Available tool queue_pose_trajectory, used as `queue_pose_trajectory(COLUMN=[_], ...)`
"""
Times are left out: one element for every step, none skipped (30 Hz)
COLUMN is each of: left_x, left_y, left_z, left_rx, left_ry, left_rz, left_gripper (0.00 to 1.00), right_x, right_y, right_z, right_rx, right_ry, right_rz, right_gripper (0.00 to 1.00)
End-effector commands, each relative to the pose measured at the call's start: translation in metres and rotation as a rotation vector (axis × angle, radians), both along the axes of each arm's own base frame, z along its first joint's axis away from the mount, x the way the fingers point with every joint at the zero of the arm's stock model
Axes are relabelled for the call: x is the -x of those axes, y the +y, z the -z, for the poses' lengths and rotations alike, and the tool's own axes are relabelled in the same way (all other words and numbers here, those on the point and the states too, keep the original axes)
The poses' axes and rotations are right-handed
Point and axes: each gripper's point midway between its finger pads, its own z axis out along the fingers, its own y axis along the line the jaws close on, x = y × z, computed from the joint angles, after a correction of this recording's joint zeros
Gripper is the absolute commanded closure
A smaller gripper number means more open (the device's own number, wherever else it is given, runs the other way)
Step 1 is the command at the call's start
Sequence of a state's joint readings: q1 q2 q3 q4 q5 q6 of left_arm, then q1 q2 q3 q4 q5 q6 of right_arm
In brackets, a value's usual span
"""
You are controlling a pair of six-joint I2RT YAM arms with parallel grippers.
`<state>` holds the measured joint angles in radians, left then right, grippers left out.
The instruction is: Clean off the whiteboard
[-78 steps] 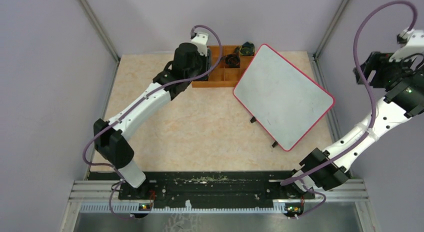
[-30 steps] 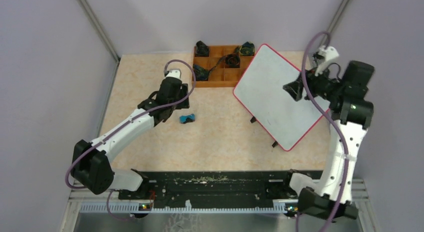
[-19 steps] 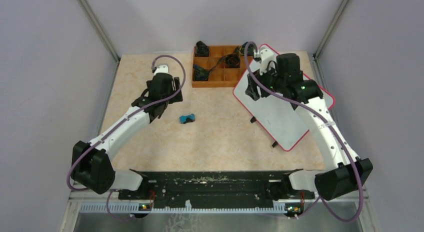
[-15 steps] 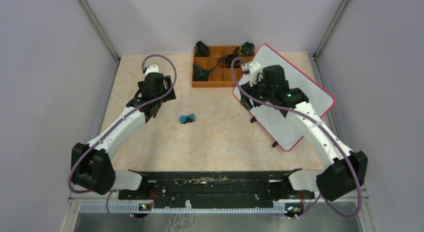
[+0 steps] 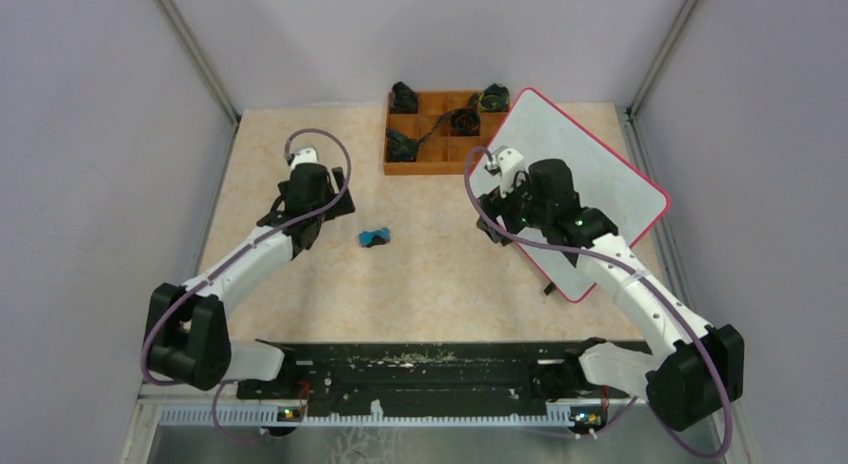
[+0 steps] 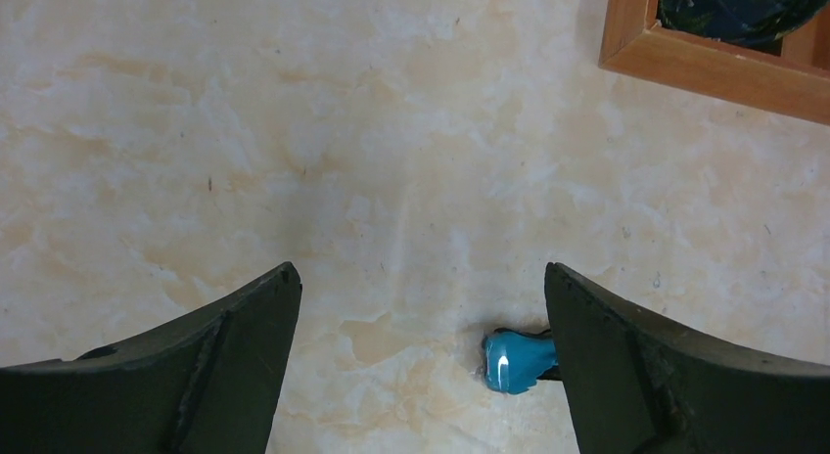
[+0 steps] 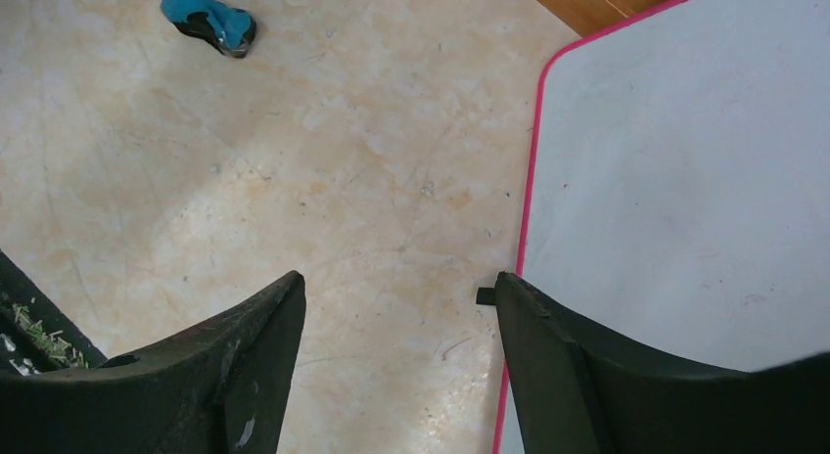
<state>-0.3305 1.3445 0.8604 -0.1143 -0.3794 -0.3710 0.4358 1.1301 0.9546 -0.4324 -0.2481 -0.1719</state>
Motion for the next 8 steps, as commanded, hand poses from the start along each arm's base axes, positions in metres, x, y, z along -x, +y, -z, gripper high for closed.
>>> queue_pose_trajectory(left_x=[0.0028,0.0046,0.0060,0.0072,0.0078,0.0078,0.0078,0.0077], left_y=[-0.0053,-0.0062,-0.0066,-0.0065,-0.0067,-0.0079,-0.0090,-0.0098], left_z=[-0.0099,-0.0097,-0.0100,-0.0101,-0.0103,-0.0110,-0.0119,-0.0116], left_rx=[0.065,0.071,0.076,0.081,0.084,0.088,0.093,0.094], left_ry=[-0.061,-0.064,-0.068,-0.071,-0.074,-0.078,-0.081,-0.080], left_rz=[0.019,0.025,0.028,0.027,0.028,0.034,0.039,0.043], left_gripper=[0.02,0.02,0.02,0.02,0.02,0.02,0.01,0.01], right_x=[-0.0062,-0.0066,-0.0073,-0.0070,-0.0069,-0.0072,-0.0070,-0.0082], right_y=[0.0136,0.0140,0.0148,0.0161,0.0174,0.0181,0.0197,0.0192], right_z=[-0.0203,-0.0191,-0.0187,-0.0192,-0.0194,-0.0197,-0.0206,-0.0219], right_rx=[-0.064,-0.064,-0.067,-0.070,-0.073,-0.073,-0.068,-0.063], right_ry=[-0.058,-0.052,-0.048,-0.048,-0.049,-0.051,-0.055,-0.063], right_rz=[-0.037,-0.035,-0.034,-0.039,-0.044,-0.043,-0.044,-0.037], right_gripper=[0.30,0.30,0.30,0.30,0.30,0.30,0.29,0.28])
